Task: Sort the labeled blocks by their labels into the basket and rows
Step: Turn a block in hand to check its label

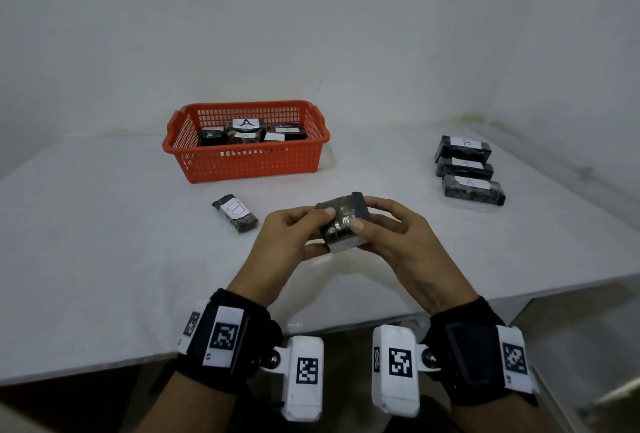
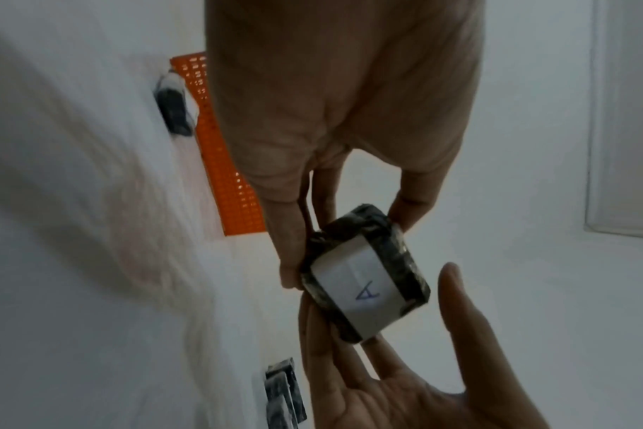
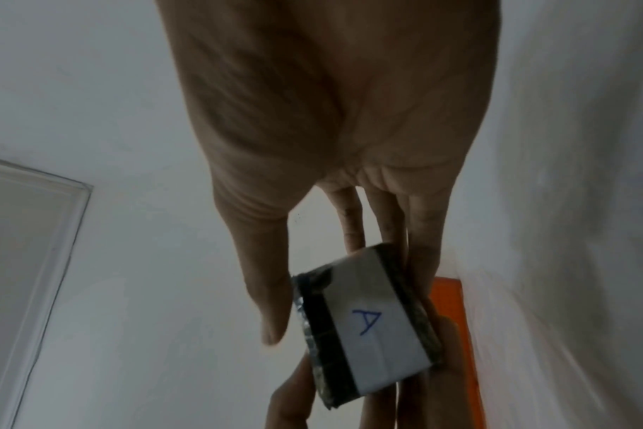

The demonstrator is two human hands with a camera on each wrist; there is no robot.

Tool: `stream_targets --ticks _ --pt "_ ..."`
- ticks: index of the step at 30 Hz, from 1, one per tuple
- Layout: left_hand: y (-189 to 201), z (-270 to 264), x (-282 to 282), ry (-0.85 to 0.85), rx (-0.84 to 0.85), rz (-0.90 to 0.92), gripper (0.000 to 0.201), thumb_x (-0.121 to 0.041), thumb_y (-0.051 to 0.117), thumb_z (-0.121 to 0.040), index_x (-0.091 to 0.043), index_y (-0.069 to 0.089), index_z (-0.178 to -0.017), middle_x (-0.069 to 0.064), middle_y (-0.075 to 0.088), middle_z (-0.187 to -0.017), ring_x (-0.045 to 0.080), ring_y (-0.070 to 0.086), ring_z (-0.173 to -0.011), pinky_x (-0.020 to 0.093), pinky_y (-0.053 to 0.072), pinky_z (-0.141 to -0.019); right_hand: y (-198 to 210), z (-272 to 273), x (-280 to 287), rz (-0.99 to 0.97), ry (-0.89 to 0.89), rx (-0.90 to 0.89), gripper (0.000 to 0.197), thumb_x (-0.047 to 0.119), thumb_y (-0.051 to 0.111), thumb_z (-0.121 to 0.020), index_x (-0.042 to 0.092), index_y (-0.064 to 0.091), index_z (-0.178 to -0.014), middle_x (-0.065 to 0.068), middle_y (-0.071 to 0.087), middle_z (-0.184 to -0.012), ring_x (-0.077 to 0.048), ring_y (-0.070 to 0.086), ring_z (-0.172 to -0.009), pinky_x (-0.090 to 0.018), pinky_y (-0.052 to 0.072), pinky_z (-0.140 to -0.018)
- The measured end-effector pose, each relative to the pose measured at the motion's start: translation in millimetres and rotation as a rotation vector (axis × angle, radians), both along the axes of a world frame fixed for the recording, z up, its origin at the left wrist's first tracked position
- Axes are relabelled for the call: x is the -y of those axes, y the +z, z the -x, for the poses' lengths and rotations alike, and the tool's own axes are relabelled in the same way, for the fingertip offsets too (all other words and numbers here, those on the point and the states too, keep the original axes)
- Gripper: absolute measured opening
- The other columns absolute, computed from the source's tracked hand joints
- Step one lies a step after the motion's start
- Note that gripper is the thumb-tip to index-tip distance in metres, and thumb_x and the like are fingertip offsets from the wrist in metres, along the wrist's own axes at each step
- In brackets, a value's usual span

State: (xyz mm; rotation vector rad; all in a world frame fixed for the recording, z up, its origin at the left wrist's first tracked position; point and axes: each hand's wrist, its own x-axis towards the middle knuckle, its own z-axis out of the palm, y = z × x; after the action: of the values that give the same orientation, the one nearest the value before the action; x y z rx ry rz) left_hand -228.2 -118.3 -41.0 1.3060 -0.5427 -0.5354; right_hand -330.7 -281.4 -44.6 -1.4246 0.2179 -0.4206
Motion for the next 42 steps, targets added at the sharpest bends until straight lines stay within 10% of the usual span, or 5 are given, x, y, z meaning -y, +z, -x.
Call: stream_targets --ticks 7,16,28,33,42 --pt "7 15 39 -0.069 -0.195 0.033 0.033 -0.024 0.046 -0.108 -0.009 0.075 -0.113 0.019 0.073 -0.114 0.033 0.074 -0.094 0.051 0.061 -0.093 3 14 23 0.059 -0.156 -0.016 0.053 0.016 0.088 -0.073 0.012 0.068 -0.121 -0.012 0.078 -0.106 -0.03 0.075 -0.102 -0.045 0.06 -0.094" --pt "17 28 118 -0.047 0.062 -0.152 0.027 -0.033 0.064 -0.101 -0.014 0.073 -0.119 0.008 0.076 -0.108 0.026 0.076 -0.097 0.034 0.065 -0.077 28 39 85 0.022 -0.275 -0.12 0.033 0.012 0.078 -0.087 0.008 0.064 -0.117 -0.017 0.077 -0.108 -0.028 0.076 -0.09 -0.039 0.062 -0.074" --pt "9 41 220 -0.234 -0.258 -0.178 0.033 -0.015 0.051 -0.098 -0.001 0.064 -0.124 0.022 0.07 -0.111 0.032 0.07 -0.089 0.041 0.064 -0.07 25 62 159 -0.174 -0.379 -0.391 0.02 0.024 0.072 -0.095 0.01 0.074 -0.11 -0.015 0.073 -0.102 -0.033 0.07 -0.091 -0.052 0.061 -0.089" --pt "-1 35 258 -0.177 -0.128 -0.363 0.029 -0.032 0.06 -0.067 -0.008 0.07 -0.081 0.026 0.072 -0.11 0.042 0.071 -0.106 0.056 0.059 -0.093 18 57 189 -0.126 -0.473 -0.422 0.027 0.018 0.076 -0.092 -0.003 0.072 -0.11 -0.022 0.075 -0.102 -0.032 0.071 -0.082 -0.036 0.062 -0.064" --pt "-3 26 292 -0.032 0.157 -0.587 0.036 -0.04 0.069 -0.086 -0.009 0.075 -0.103 0.006 0.07 -0.091 0.025 0.066 -0.084 0.025 0.044 -0.059 15 44 235 -0.029 -0.575 -0.502 0.032 0.011 0.082 -0.085 -0.009 0.07 -0.107 -0.019 0.074 -0.097 -0.025 0.069 -0.075 -0.027 0.055 -0.05"
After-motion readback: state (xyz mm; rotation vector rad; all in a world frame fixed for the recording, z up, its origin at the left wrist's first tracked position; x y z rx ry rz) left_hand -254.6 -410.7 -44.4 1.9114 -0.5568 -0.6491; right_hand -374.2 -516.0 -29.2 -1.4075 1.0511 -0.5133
